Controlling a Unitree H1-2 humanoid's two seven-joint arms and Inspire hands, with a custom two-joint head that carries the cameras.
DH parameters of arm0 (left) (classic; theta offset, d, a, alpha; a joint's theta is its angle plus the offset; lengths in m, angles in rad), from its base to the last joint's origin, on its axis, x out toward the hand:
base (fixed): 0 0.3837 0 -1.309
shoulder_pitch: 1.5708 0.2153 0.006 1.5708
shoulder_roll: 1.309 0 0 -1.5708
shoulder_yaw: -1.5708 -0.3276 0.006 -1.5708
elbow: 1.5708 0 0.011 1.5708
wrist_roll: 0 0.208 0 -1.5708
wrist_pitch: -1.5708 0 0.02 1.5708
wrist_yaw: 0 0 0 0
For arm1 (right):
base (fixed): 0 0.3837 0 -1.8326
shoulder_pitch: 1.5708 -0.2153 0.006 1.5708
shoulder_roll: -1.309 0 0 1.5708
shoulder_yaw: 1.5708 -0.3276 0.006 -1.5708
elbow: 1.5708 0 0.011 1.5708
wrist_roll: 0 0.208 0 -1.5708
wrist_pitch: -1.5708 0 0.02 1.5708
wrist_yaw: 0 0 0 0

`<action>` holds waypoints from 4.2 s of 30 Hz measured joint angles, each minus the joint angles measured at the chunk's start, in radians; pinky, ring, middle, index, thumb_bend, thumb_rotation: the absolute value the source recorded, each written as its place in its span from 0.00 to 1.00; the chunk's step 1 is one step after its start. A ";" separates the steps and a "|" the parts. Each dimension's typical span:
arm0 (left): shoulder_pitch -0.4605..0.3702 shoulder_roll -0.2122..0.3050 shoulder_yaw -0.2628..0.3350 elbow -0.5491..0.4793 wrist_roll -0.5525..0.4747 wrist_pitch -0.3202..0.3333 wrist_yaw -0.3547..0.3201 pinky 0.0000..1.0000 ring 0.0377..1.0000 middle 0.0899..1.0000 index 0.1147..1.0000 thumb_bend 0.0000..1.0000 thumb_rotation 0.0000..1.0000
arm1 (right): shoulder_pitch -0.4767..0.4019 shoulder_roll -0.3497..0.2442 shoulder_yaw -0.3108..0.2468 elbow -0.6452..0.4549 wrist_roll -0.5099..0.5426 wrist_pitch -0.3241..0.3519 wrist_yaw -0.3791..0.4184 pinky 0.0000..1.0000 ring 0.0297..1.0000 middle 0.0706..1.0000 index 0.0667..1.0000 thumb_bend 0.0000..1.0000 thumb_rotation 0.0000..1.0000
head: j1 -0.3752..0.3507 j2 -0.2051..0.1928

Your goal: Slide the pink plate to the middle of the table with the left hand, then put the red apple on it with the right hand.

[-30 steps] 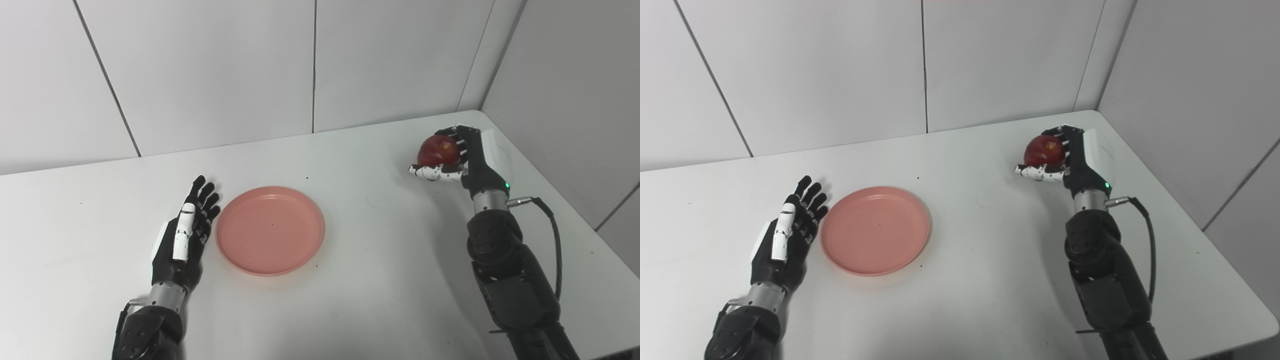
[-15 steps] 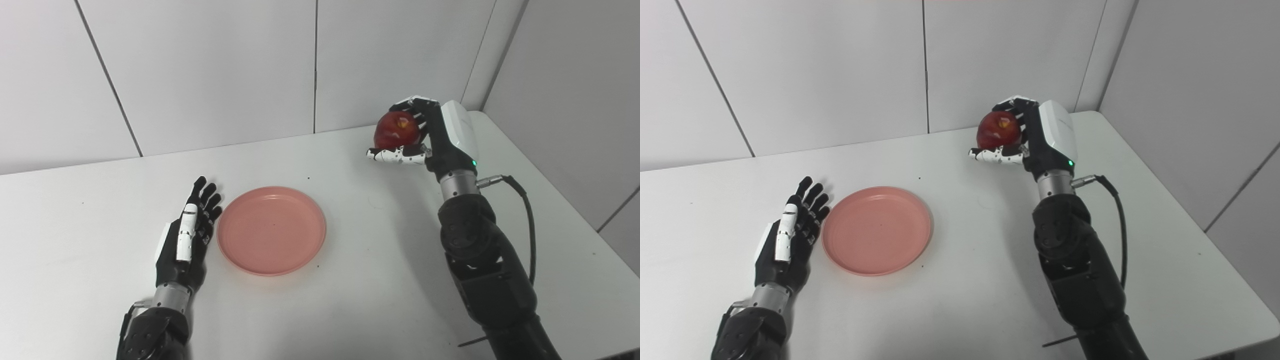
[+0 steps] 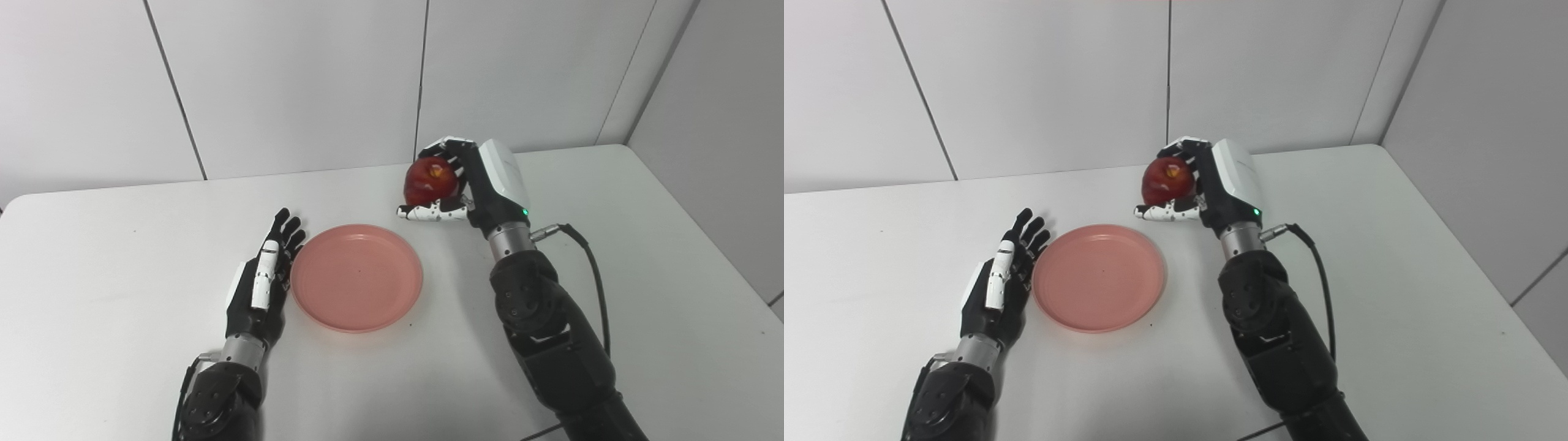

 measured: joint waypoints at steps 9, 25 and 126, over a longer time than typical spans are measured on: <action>0.003 -0.025 -0.014 0.001 0.024 -0.004 0.020 0.97 0.97 0.98 0.97 0.39 1.00 | -0.031 0.063 0.071 0.059 -0.039 -0.025 -0.001 0.27 0.34 0.39 0.45 0.52 0.14 | 0.097 0.006; 0.005 -0.052 -0.015 0.013 0.047 -0.029 0.062 0.96 0.97 0.98 0.96 0.39 1.00 | -0.038 0.081 0.112 0.154 -0.040 -0.073 -0.001 0.24 0.31 0.38 0.45 0.52 0.13 | 0.172 0.009; -0.003 -0.060 -0.003 0.034 0.042 -0.045 0.077 0.96 0.97 0.97 0.96 0.40 1.00 | 0.045 0.077 0.066 0.069 -0.040 -0.176 -0.057 0.72 0.80 0.82 0.84 1.00 0.51 | 0.150 0.005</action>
